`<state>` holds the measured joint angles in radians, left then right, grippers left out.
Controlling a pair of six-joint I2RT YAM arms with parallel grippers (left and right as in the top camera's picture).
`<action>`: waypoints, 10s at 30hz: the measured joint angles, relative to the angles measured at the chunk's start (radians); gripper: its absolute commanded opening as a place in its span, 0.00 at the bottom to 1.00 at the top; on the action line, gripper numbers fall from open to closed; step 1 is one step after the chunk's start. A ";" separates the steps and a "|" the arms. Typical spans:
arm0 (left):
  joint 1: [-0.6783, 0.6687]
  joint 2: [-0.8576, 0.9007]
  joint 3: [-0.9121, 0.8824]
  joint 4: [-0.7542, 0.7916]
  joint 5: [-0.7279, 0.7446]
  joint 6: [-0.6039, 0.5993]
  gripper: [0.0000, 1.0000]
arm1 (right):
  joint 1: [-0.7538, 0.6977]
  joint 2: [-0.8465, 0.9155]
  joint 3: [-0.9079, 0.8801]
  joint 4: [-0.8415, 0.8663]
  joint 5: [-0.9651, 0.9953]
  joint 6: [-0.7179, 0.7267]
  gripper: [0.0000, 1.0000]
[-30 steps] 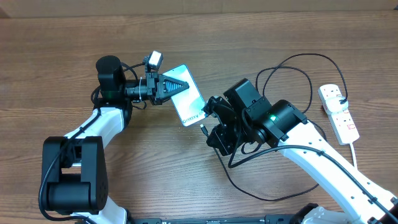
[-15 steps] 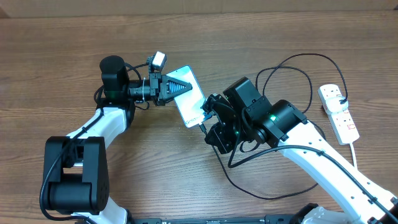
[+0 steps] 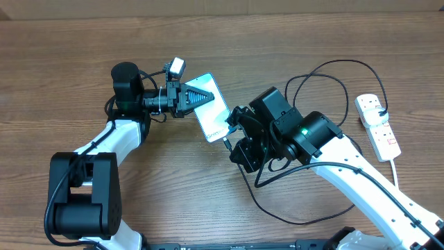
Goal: Plug charger to phone and switch on socket
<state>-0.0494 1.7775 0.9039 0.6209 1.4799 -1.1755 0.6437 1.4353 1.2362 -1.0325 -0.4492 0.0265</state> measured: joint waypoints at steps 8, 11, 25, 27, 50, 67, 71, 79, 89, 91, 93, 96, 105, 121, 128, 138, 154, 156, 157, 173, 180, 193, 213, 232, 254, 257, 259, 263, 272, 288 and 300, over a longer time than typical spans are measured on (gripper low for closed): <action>0.000 0.000 0.000 0.000 0.000 -0.016 0.04 | 0.000 0.000 0.000 0.005 0.000 0.000 0.04; 0.000 0.000 0.000 0.000 0.000 -0.023 0.04 | 0.000 0.000 0.000 0.006 0.000 0.000 0.04; 0.000 0.000 0.000 0.000 0.000 -0.027 0.04 | 0.000 0.000 0.000 0.018 0.000 0.001 0.04; 0.000 0.000 0.000 0.000 0.000 -0.027 0.04 | 0.000 0.000 0.000 0.022 0.000 0.003 0.04; 0.000 0.000 0.000 0.000 0.001 -0.027 0.04 | 0.000 0.000 0.000 0.002 -0.007 0.007 0.04; 0.000 0.000 0.000 0.000 0.001 -0.026 0.04 | 0.000 0.032 0.000 0.005 -0.007 0.008 0.04; 0.000 0.000 0.000 0.000 0.001 -0.022 0.04 | 0.000 0.032 0.000 -0.010 -0.007 0.007 0.04; 0.000 0.000 0.000 0.000 0.001 0.001 0.04 | 0.000 0.032 0.000 -0.021 -0.008 0.007 0.04; 0.000 0.000 0.000 0.000 0.001 0.008 0.04 | 0.000 0.032 0.000 -0.014 -0.035 0.008 0.04; 0.000 0.000 0.000 0.000 0.001 0.010 0.04 | 0.000 0.032 0.000 -0.013 -0.035 0.007 0.04; 0.000 0.000 0.000 0.000 0.001 0.021 0.04 | 0.000 0.032 0.000 -0.010 -0.037 0.008 0.04; 0.000 0.000 0.000 0.000 0.001 0.032 0.04 | 0.000 0.032 0.000 -0.008 -0.039 0.008 0.04; 0.000 0.000 0.000 0.000 0.001 0.050 0.04 | 0.000 0.032 0.000 0.011 -0.026 0.007 0.04; 0.000 0.000 0.000 0.000 0.008 0.053 0.04 | 0.000 0.032 0.000 0.019 -0.005 0.008 0.04; 0.000 0.000 0.000 0.000 0.008 0.054 0.04 | 0.000 0.032 0.000 0.018 -0.004 0.007 0.04; 0.000 0.000 0.000 0.000 0.008 0.079 0.04 | 0.000 0.032 0.000 0.012 -0.003 0.007 0.04; 0.000 0.000 0.000 0.000 0.008 0.080 0.04 | 0.000 0.032 0.000 0.012 -0.004 0.007 0.04; 0.000 0.000 0.000 0.000 0.008 0.080 0.04 | 0.000 0.032 0.000 0.014 -0.004 0.007 0.04; 0.000 0.000 0.000 0.000 0.008 0.080 0.04 | 0.000 0.032 0.000 0.016 -0.004 0.007 0.04; -0.001 0.000 0.000 -0.048 -0.015 0.081 0.04 | 0.000 0.032 0.000 0.031 -0.030 0.008 0.04; -0.003 0.000 0.000 -0.049 -0.014 0.084 0.04 | 0.000 0.032 0.000 0.042 -0.033 0.007 0.04; -0.003 0.000 0.000 -0.049 -0.014 0.106 0.04 | 0.000 0.032 0.000 -0.006 0.019 0.008 0.04; -0.003 0.000 0.000 -0.049 -0.014 0.105 0.04 | 0.000 0.032 0.000 0.008 0.011 0.008 0.04; -0.003 0.000 0.000 -0.051 -0.014 0.080 0.04 | 0.000 0.032 0.000 0.008 0.008 0.008 0.04; -0.003 0.000 0.000 -0.049 -0.011 0.079 0.04 | 0.000 0.032 0.000 0.027 0.001 0.008 0.04; -0.003 0.000 0.002 -0.049 -0.011 0.079 0.04 | 0.000 0.032 0.000 0.034 0.000 0.008 0.04; -0.002 0.000 0.002 -0.048 -0.011 0.079 0.04 | 0.000 0.032 0.000 0.041 -0.001 0.008 0.04; -0.002 0.000 0.002 -0.049 -0.006 0.081 0.04 | 0.000 0.032 0.000 0.069 0.001 0.008 0.04; 0.001 0.000 0.004 -0.048 0.003 0.103 0.04 | 0.000 0.032 0.000 0.090 0.002 0.008 0.04; 0.007 0.000 0.015 -0.050 -0.012 0.125 0.04 | 0.001 0.032 0.002 0.142 0.003 0.029 0.39; -0.011 0.000 0.015 -0.146 -0.192 0.130 0.04 | 0.000 0.035 0.002 0.105 0.095 0.033 0.47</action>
<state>-0.0605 1.7779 0.9188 0.4744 1.2877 -1.0454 0.6441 1.4700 1.2385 -0.9276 -0.3546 0.0593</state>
